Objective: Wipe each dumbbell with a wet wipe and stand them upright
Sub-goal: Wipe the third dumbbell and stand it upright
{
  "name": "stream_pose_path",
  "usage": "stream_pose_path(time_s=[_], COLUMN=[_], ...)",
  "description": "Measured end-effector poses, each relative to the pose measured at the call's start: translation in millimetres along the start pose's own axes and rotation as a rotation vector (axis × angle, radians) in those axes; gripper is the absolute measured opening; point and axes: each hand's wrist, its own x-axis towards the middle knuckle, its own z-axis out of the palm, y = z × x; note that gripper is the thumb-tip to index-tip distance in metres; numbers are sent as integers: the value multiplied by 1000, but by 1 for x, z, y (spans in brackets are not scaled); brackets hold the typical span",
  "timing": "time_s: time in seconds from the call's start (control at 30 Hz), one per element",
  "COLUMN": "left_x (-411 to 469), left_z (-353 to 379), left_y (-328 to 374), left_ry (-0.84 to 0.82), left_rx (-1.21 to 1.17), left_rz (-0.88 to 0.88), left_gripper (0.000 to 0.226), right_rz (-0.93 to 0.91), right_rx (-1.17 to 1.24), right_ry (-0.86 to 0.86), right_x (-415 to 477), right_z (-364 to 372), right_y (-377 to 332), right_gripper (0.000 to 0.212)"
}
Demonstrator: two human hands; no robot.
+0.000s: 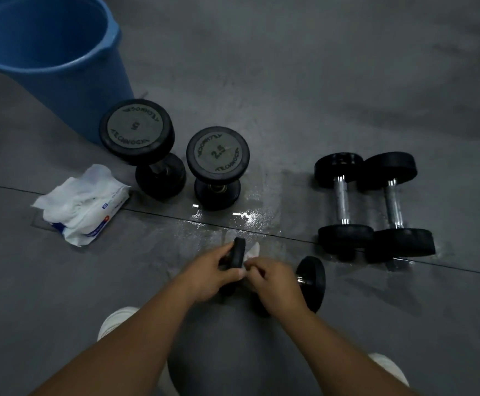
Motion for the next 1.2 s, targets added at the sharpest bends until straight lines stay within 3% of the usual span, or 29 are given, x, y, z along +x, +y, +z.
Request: stream_pose_path(time_s=[0.1, 0.17, 0.23, 0.37, 0.47, 0.53, 0.6, 0.7, 0.83, 1.03, 1.2], left_x=[2, 2, -1, -1, 3, 2, 0, 3, 3, 6, 5], left_z=[-2, -2, -1, -2, -5, -3, 0, -1, -1, -3, -1], left_y=[4, 6, 4, 3, 3, 3, 2, 3, 5, 1, 0], left_ry=[-11, -18, -21, -17, -37, -36, -30, -20, -17, -26, -24], left_rx=[-2, 4, 5, -4, -30, -35, -53, -32, -38, -59, -78], left_rz=[3, -4, -2, -4, -12, -19, -18, -10, -18, -28, -24], left_gripper=[58, 62, 66, 71, 78, 65, 54, 61, 63, 63, 64], right_rz=[77, 49, -8, -17, -77, -92, -78, -97, -107, -131, -84], right_rx=[105, -119, -324, -214, -289, -333, -292, -238, -393, -364, -524], right_ry=[52, -54, -119, -76, -182, -228, -172, -92, -257, -190, -309], right_x=[10, 14, 13, 19, 24, 26, 29, 28, 27, 30, 35], right_z=[-4, 3, 3, -6, 2, 2, -4, -8, -1, -9, -7], right_y=[3, 3, -2, 1, 4, 7, 9, 10, 10, 19, 11], right_gripper=[27, 33, 24, 37, 28, 20, 13, 12, 18, 7, 18])
